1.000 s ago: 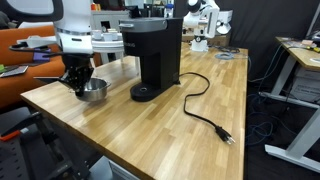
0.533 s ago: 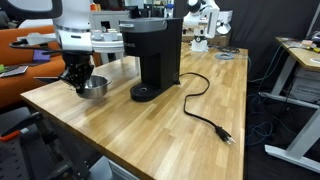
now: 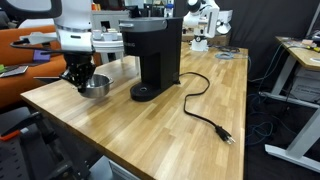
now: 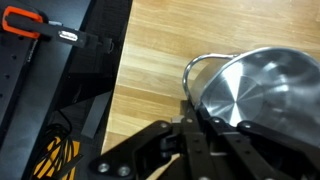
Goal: Put the pot on the coffee maker
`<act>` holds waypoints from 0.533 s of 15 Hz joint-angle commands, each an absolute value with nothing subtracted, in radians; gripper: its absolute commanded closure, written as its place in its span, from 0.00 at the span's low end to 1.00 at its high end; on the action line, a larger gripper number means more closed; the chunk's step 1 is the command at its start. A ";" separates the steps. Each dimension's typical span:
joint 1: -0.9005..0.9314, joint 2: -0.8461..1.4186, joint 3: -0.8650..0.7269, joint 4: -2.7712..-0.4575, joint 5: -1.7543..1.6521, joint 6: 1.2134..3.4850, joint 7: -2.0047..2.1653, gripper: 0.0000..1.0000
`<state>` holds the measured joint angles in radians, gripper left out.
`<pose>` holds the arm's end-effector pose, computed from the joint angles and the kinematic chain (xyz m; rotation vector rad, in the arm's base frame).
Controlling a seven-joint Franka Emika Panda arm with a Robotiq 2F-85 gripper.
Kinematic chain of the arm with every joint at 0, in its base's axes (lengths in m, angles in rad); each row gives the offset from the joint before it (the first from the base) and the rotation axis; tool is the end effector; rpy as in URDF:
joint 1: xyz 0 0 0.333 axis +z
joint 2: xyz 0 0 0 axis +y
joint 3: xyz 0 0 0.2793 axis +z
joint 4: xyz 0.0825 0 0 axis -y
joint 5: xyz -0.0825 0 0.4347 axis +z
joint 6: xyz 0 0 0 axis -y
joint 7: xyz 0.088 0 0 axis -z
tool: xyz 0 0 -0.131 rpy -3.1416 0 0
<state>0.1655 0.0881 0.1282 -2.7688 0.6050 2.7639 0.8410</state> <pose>0.3665 0.0938 0.0697 -2.5440 1.5987 0.2826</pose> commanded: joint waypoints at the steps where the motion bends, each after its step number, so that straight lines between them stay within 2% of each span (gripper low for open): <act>1: 0.143 0.082 0.135 -2.766 0.720 2.792 0.832 0.98; 8: 0.151 0.123 0.108 -2.778 0.856 2.822 0.847 0.98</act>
<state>0.1495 0.0987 0.1152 -2.7785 0.8158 2.7905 0.8415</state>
